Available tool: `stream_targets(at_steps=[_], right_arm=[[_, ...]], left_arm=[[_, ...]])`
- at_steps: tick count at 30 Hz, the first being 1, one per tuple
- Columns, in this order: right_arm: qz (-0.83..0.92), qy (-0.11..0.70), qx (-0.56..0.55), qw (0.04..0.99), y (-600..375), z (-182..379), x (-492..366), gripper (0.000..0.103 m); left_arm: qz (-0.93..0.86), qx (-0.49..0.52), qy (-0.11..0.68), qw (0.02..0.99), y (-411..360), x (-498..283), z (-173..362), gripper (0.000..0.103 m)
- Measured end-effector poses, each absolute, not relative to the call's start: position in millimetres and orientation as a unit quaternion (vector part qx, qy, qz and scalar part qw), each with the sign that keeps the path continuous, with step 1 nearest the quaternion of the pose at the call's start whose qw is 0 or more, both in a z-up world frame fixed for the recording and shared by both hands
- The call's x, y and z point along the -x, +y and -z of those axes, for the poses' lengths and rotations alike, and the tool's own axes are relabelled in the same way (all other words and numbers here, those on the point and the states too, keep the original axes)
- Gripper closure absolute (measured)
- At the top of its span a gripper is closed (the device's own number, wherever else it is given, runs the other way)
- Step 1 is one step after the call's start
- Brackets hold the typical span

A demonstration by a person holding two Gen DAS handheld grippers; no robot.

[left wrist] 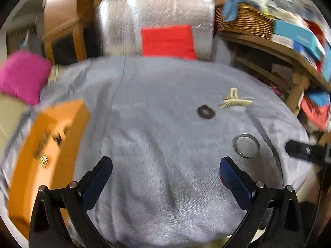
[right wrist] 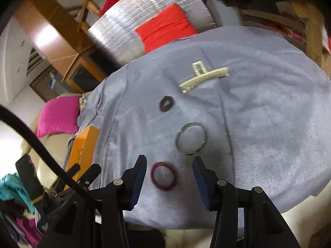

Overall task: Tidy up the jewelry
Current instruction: 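Move both open grippers from the orange box back over the table, then lower the right gripper onto the silver bangle and close on its rim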

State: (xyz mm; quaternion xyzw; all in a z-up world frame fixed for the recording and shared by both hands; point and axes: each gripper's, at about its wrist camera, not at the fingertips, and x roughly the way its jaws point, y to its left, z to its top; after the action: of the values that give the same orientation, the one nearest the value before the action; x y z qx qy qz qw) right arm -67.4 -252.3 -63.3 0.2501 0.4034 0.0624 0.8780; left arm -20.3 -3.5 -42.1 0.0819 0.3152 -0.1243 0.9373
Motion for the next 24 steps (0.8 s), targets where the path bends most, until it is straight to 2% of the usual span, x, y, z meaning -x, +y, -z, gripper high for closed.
stream_targets(at_steps=[3,10,18,24], right_arm=[[-0.073,0.397,-0.237,0.883,-242,55,69,0.053],[-0.065,0.406,-0.25,0.876,-232,57,67,0.053],[-0.056,0.408,-0.231,0.881,-207,30,68,0.053],[-0.059,0.439,-0.206,0.872,-194,31,68,0.053]], left_arm=[[0.127,-0.129,0.305,0.935,-14,31,47,0.0],[0.137,-0.132,0.311,0.931,-14,43,42,0.0],[0.138,-0.098,0.315,0.934,9,55,5,0.0],[0.155,-0.09,0.322,0.93,5,61,5,0.0]])
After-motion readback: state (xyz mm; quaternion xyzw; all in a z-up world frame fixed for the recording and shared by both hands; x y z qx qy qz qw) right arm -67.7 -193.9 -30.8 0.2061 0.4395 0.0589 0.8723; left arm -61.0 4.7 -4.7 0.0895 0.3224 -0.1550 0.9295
